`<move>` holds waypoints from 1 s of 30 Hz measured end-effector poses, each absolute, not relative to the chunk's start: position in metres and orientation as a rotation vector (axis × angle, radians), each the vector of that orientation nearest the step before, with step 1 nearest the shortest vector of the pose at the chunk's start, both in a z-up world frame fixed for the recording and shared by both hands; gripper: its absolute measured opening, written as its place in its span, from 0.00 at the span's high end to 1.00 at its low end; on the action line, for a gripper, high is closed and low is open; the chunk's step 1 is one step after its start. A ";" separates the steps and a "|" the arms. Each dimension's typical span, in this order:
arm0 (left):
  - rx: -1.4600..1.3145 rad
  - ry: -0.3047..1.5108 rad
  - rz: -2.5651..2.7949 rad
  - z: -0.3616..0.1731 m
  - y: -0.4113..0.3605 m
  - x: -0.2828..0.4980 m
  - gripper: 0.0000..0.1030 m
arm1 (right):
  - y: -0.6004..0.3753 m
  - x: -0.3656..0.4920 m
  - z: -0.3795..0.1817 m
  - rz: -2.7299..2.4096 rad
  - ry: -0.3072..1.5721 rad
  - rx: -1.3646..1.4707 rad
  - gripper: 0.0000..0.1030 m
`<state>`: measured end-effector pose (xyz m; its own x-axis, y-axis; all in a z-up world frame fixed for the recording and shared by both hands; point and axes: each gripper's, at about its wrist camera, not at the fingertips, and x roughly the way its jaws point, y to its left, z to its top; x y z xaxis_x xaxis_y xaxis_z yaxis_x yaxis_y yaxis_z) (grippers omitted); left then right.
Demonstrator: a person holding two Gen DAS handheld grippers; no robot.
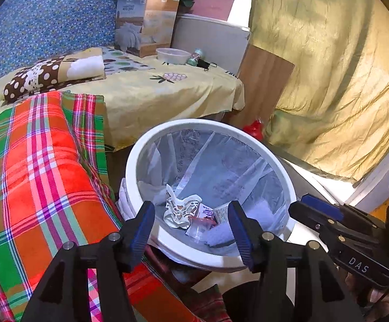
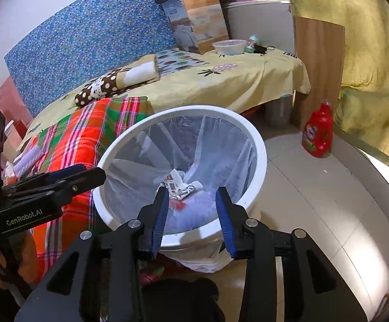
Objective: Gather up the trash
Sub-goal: 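Move both open grippers back over the plaid cloth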
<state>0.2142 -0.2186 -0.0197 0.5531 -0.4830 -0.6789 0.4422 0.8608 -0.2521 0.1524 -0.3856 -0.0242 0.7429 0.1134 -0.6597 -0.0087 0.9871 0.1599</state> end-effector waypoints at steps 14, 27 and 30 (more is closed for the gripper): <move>-0.090 0.785 -0.516 -0.001 -0.187 0.185 0.45 | -0.360 0.144 -0.012 0.142 0.704 0.102 0.62; -0.121 0.750 -0.439 0.012 -0.141 0.150 0.45 | -0.322 0.129 0.001 0.231 0.670 0.040 0.62; -0.130 0.740 -0.419 0.015 -0.130 0.141 0.45 | -0.314 0.125 0.002 0.255 0.663 0.030 0.62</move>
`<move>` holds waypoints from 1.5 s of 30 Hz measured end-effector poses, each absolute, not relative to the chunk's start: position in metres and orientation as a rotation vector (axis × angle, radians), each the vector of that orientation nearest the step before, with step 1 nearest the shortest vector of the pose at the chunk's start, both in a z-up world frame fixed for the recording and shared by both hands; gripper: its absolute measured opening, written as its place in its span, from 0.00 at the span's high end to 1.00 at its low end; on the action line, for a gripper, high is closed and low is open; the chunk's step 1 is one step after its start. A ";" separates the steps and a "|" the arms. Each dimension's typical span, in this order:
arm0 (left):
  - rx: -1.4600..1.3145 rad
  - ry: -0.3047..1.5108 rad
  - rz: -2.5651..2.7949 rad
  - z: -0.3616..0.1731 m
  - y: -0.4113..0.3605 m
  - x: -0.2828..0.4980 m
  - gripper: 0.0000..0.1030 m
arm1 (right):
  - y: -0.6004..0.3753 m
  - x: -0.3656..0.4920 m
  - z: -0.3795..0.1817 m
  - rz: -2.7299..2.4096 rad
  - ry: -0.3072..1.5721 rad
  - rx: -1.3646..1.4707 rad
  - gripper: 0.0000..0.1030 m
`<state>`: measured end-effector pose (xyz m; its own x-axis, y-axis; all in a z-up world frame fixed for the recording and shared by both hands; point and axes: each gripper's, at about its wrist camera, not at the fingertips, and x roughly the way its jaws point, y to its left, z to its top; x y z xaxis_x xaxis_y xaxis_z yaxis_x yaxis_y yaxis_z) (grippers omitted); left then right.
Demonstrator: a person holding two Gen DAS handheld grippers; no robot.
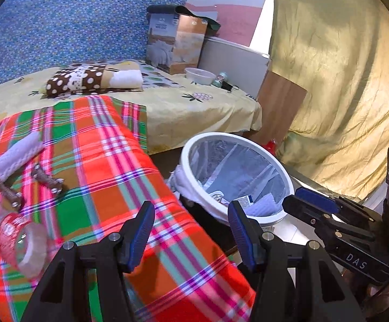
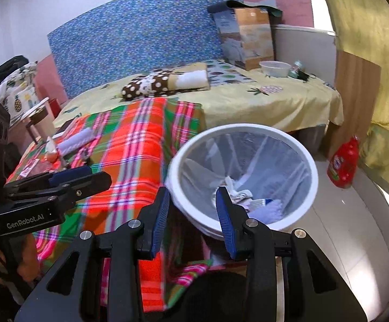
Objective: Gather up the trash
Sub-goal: 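Move both open grippers back over the plaid cloth, then grasp the clear Coke bottle with red cap with the right gripper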
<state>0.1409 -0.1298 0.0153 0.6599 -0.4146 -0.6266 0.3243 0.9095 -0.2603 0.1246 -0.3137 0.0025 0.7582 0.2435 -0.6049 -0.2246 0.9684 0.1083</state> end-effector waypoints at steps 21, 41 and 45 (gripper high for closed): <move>-0.200 0.718 -0.327 0.018 -0.070 0.099 0.45 | -0.273 0.111 0.003 0.393 0.651 0.025 0.52; -0.262 0.713 -0.131 0.009 0.022 0.065 0.45 | -0.199 0.114 -0.001 0.616 0.677 -0.100 0.52; -0.273 0.707 -0.096 0.008 0.038 0.064 0.45 | -0.183 0.116 -0.004 0.657 0.683 -0.135 0.52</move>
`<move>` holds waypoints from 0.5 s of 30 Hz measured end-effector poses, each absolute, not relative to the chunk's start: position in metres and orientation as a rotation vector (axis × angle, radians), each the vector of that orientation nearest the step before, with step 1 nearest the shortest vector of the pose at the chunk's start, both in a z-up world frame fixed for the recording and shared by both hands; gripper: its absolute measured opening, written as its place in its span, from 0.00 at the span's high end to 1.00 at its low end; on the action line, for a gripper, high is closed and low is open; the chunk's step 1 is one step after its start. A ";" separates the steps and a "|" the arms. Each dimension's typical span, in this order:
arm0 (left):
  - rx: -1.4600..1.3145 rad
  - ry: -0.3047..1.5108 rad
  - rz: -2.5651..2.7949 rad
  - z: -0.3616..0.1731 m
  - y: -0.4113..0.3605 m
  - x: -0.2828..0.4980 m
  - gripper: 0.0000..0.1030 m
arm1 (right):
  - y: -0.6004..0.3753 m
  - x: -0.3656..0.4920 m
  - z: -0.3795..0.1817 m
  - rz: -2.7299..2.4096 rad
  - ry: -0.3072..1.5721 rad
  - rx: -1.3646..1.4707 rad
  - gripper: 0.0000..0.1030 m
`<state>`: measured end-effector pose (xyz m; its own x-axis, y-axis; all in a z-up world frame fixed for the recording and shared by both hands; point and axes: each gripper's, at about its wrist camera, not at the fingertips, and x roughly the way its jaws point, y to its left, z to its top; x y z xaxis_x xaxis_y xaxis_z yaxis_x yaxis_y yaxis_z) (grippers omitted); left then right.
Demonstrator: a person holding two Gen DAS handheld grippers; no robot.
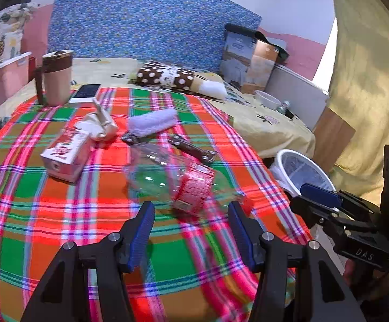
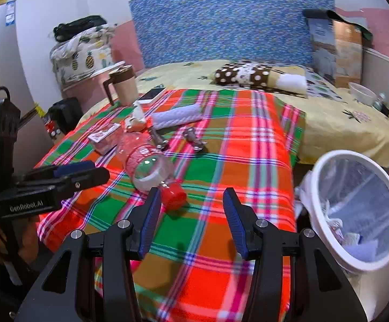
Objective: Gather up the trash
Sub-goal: 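Grasp the clear Coke bottle with red cap with the right gripper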
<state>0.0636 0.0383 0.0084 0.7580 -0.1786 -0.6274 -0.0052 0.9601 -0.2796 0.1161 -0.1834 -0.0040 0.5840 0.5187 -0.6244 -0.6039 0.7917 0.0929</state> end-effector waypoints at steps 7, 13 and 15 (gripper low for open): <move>-0.298 0.699 -0.051 0.008 0.065 0.064 0.45 | -0.158 0.124 -0.014 0.711 0.707 -0.212 0.51; -0.316 0.701 -0.023 0.005 0.081 0.066 0.45 | -0.140 0.130 -0.025 0.746 0.743 -0.290 0.51; -0.320 0.702 -0.016 0.004 0.087 0.067 0.45 | -0.135 0.132 -0.029 0.749 0.752 -0.319 0.51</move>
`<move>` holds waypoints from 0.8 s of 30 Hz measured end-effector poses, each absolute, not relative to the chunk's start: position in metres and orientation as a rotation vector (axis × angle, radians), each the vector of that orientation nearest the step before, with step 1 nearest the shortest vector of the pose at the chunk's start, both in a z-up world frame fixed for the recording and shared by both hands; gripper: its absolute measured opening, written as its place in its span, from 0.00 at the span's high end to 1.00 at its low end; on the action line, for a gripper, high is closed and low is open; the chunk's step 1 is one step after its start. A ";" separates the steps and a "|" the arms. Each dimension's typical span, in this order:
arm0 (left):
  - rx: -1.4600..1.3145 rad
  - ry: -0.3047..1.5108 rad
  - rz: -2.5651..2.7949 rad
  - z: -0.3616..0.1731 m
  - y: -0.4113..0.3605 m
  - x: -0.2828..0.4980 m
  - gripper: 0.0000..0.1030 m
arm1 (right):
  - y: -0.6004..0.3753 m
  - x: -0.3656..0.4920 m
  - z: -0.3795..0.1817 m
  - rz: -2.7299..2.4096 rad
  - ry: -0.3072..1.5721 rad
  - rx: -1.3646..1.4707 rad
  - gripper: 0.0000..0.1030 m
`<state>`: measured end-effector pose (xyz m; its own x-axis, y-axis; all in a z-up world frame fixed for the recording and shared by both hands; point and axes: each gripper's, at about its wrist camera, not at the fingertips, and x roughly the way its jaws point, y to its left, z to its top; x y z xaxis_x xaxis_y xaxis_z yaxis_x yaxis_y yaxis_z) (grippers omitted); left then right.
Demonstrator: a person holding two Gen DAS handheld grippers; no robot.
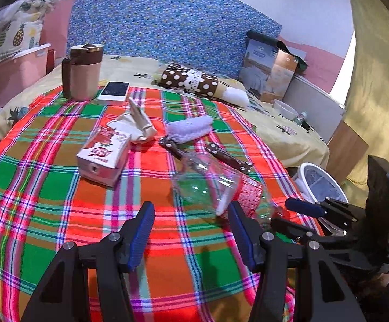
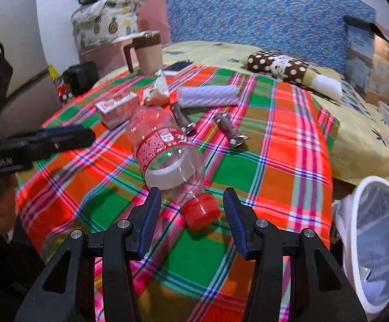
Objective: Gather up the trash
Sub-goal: 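Grasp the clear Coke bottle with red cap with the right gripper, then grasp the pink-and-white strawberry juice carton with the left gripper while the right holds the bottle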
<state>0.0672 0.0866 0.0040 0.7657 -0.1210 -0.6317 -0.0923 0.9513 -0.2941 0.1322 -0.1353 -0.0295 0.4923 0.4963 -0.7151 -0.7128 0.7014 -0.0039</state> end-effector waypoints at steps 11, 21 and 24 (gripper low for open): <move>-0.337 0.710 0.015 -0.003 0.102 0.072 0.45 | -0.148 0.137 -0.032 0.678 0.804 -0.234 0.65; -0.310 0.694 0.063 0.000 0.118 0.079 0.45 | -0.160 0.135 -0.021 0.672 0.793 -0.129 0.46; -0.292 0.694 0.086 0.001 0.126 0.084 0.45 | -0.152 0.140 -0.017 0.697 0.773 -0.149 0.41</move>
<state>0.0841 0.1263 0.0005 0.7667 -0.0192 -0.6417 -0.1743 0.9558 -0.2368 0.1399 -0.1524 -0.0171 0.5064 0.5231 -0.6855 -0.6279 0.7686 0.1227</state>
